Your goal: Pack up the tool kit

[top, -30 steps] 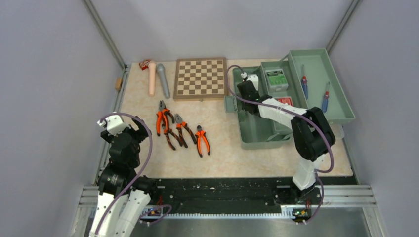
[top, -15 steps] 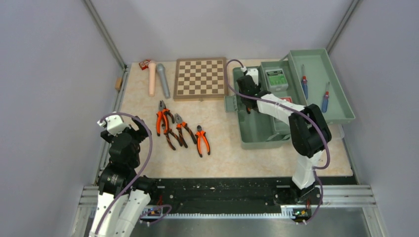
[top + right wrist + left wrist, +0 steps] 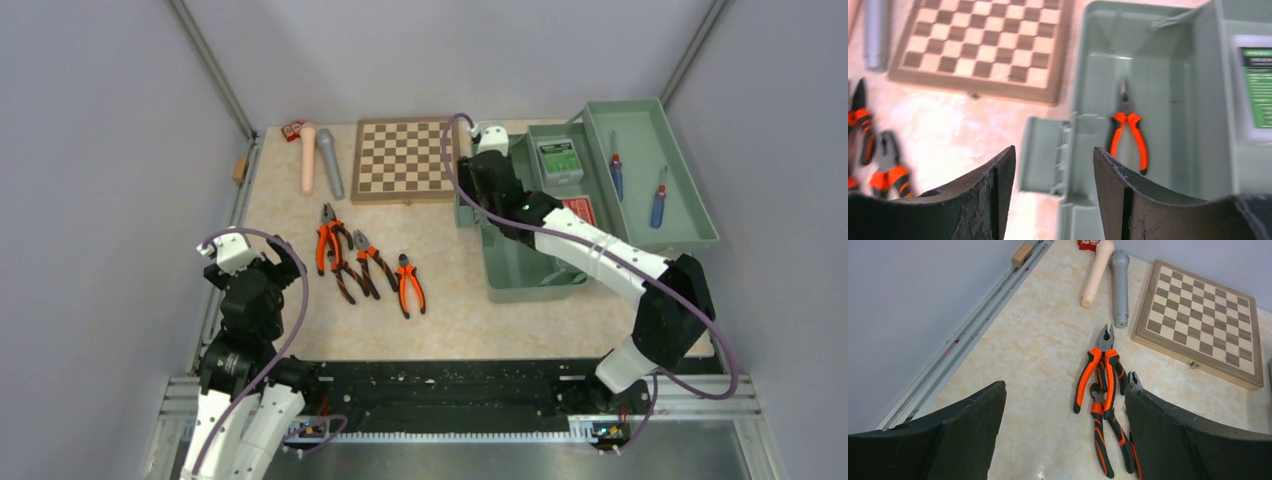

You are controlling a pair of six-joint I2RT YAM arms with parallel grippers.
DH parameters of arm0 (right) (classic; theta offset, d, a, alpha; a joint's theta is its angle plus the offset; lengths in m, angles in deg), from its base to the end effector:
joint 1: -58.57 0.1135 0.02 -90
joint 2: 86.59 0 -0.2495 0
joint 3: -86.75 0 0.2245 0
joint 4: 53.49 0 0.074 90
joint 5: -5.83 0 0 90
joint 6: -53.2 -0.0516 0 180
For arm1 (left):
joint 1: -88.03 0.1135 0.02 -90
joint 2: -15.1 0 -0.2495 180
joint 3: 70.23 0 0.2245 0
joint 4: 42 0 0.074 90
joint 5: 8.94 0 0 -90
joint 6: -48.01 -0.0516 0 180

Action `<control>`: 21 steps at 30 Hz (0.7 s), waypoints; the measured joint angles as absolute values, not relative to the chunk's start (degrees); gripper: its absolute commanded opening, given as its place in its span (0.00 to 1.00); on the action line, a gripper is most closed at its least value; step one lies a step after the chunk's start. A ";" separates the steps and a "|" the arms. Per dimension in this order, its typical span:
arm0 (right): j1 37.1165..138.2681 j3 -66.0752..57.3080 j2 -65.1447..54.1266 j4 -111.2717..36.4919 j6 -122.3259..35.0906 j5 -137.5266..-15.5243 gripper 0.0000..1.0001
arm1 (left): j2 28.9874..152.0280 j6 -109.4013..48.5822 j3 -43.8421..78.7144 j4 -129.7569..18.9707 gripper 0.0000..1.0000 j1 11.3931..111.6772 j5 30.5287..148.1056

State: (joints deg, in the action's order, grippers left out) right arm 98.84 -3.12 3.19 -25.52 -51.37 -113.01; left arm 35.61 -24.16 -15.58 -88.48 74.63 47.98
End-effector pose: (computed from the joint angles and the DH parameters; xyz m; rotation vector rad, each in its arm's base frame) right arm 0.2823 0.2065 0.3076 -0.1407 1.9892 0.0968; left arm 0.0908 0.0073 0.3019 -0.4729 1.6873 0.1182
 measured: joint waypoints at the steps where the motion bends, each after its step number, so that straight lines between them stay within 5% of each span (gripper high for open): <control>1: 100.02 -3.12 2.99 -25.41 -51.39 -112.90 0.58 | 35.61 -24.16 -15.58 -88.48 0.93 74.63 47.98; 21: 119.97 -1.48 16.76 -23.09 -62.36 -106.47 0.53 | 35.61 -24.14 -15.58 -88.50 0.93 74.63 47.98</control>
State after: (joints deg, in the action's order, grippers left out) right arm 119.97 -1.48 16.76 -23.09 -62.36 -106.47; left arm 35.61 -24.14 -15.58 -88.50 74.63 47.98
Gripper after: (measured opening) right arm 0.551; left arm 0.927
